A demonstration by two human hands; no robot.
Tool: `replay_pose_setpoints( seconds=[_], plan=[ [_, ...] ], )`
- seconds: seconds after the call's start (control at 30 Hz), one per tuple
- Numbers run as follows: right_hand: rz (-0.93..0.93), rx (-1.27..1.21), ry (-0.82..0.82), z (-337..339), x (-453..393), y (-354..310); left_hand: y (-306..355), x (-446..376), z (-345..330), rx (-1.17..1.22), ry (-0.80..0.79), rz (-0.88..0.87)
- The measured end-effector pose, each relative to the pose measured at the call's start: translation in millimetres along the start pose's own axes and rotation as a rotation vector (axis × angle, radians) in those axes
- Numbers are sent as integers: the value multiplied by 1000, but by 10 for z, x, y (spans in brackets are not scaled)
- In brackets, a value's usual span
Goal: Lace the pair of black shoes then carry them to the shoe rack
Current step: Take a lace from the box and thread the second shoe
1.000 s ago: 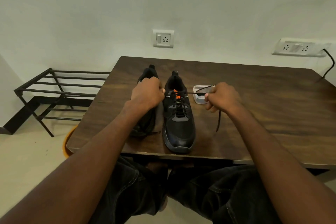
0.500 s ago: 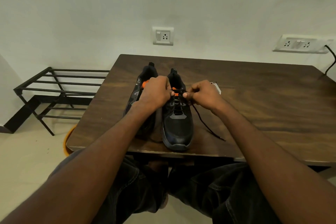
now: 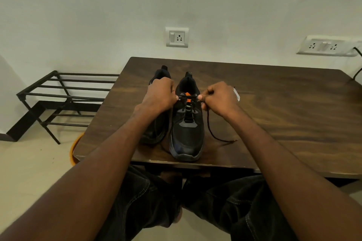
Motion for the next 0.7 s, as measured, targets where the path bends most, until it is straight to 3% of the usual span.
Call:
replay_pose_setpoints(
  seconds=[0.2, 0.43, 0.5, 0.6, 0.7],
  plan=[
    [-44, 92, 31, -42, -120, 136, 18, 16, 9, -133, 17, -11],
    [-78, 77, 30, -65, -137, 173, -49, -30, 32, 39, -34, 45],
    [-140, -112, -9, -30, -112, 144, -57, -59, 36, 246, -60, 86],
    [-271, -594, -142, 1, 8, 49, -30, -83, 18, 609, -45, 107],
    [-281, -901, -230, -33, 32, -17, 24, -103, -149, 949, -92, 78]
  ],
)
Point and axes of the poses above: each hand's wrist, its own x-axis away from the middle knuckle, its own z-axis out of the back of the hand, y = z × x, the point moved 4 cm from there along -x, towards the middle knuckle, and after that the axes turned 10 degrees about x, right-handed, at the moved point
